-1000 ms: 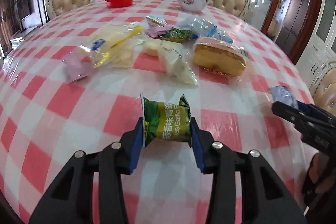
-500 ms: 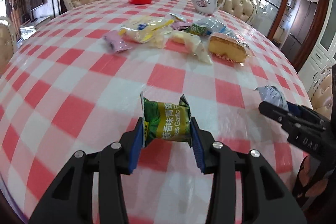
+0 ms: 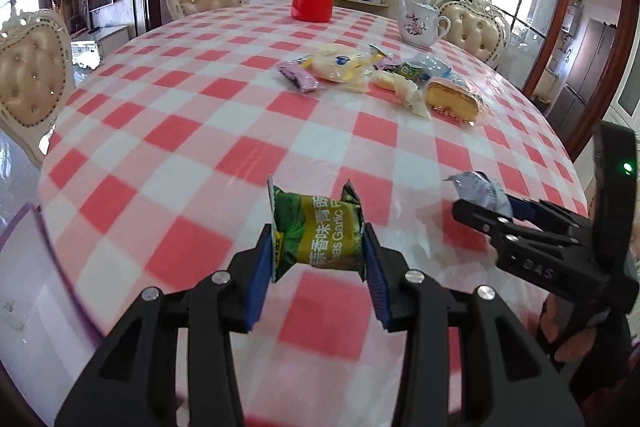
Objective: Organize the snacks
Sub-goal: 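Carry both packs to the clear box beside the table and open both tools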
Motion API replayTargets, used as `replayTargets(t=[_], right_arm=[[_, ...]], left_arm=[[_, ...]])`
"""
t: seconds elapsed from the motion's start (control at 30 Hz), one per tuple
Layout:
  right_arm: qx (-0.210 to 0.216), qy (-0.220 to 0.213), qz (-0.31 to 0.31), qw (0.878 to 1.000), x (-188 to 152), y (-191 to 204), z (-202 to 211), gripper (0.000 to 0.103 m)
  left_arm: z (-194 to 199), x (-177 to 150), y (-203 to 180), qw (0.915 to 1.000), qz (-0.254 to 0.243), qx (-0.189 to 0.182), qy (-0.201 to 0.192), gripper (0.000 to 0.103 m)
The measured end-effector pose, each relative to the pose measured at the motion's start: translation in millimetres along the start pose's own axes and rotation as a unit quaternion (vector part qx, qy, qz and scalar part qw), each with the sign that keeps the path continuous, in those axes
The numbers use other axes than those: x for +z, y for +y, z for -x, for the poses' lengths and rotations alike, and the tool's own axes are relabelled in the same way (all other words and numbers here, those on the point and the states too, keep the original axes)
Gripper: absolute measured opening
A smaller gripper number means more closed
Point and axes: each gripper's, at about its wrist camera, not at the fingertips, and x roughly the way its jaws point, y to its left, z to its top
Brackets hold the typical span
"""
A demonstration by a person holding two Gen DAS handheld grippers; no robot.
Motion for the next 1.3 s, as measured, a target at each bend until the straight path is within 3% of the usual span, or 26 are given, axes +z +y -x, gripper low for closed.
replayTargets(t=[0.23,0.6,0.87,1.0,1.17,1.23,1.27,1.3], right_arm=[[0.022,0.013,0.046,0.999,-3,46,-11,0.057],[0.078,0.039,0.119,0.989,-10,130,-29,0.057],[0.151,0.037,0.224,0.962,-25,241,-21,0.057],[0.175,0.042,0.257,0.950,-26,282,-19,0.057],[0.209,0.077,0.293,0.930,-36,331,-33,0.058],[0.229,0.090,0.298,0.922,-42,348,-37,0.059],[0.238,0.093,0.297,0.920,-44,351,-38,0.060],[0.254,0.097,0.295,0.916,-45,355,-38,0.069]], left_arm=[[28,-16,43,0.9997,0.020,0.009,0.008,0.043],[78,-34,127,0.9947,0.083,0.058,-0.016,0.043],[102,-52,220,0.9776,0.167,0.126,-0.027,0.044],[109,-58,248,0.9708,0.180,0.155,-0.030,0.044],[103,-65,271,0.9639,0.193,0.182,-0.014,0.045],[103,-67,280,0.9603,0.205,0.190,-0.009,0.047],[103,-68,284,0.9571,0.208,0.202,-0.005,0.056],[105,-68,287,0.9521,0.214,0.218,-0.006,0.074]])
